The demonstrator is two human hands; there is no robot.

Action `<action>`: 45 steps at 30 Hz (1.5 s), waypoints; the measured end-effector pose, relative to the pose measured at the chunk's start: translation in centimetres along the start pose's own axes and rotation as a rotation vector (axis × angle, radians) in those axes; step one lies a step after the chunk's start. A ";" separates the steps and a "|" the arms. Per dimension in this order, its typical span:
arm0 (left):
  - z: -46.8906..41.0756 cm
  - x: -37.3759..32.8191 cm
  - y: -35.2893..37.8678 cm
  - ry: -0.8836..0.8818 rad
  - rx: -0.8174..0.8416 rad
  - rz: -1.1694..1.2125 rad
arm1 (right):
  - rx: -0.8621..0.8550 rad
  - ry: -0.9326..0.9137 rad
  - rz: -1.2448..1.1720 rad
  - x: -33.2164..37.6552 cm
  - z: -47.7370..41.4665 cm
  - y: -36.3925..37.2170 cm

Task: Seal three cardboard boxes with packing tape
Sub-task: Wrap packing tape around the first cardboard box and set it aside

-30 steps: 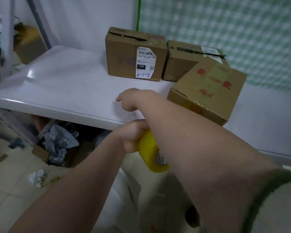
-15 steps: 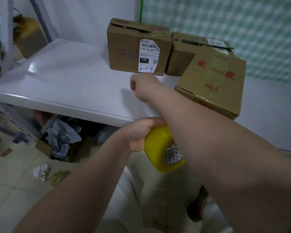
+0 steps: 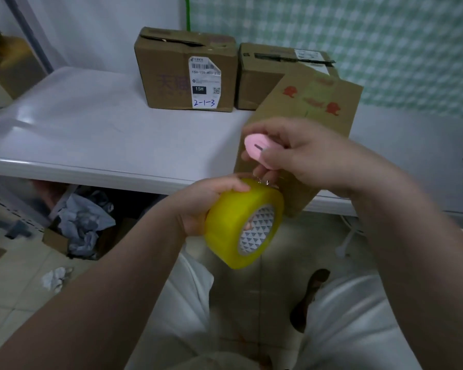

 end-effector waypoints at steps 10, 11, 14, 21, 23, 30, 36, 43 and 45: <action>-0.3 -0.4 0.3 -0.014 -0.090 -0.123 | -0.353 0.080 0.512 -3.9 2.5 -1.3; -0.3 -0.5 0.2 -0.011 -0.104 -0.130 | -0.358 0.076 0.543 -4.0 2.6 -1.1; -0.4 -0.6 0.3 0.002 -0.136 -0.142 | -0.378 0.063 0.644 -3.8 2.8 -0.5; -0.4 -0.6 0.5 -0.006 -0.135 -0.145 | -0.410 0.007 0.788 -3.2 2.5 0.6; -0.4 -0.7 0.5 -0.004 -0.134 -0.162 | -0.417 0.005 0.814 -3.2 2.2 0.8; -1.1 -1.1 0.4 -0.007 -0.137 -0.188 | -0.443 0.023 0.931 -3.5 1.5 1.1; -1.2 -1.7 1.0 -0.019 -0.171 -0.173 | -0.444 0.013 0.984 -3.7 1.7 0.5; -1.7 -2.3 0.6 -0.019 -0.195 -0.228 | -0.411 0.090 1.036 -5.1 2.6 -1.0; -2.0 -2.2 0.3 -0.029 -0.190 -0.257 | -0.369 0.141 1.023 -6.2 2.9 -1.6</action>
Point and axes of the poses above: each hand's wrist, its own z-axis away from the middle knuckle, its own y-axis out of the palm, x = y × z, the point moved 8 cm from there along -z, towards the middle knuckle, and after that the axes turned 9 degrees about y, right-handed, at the moved point
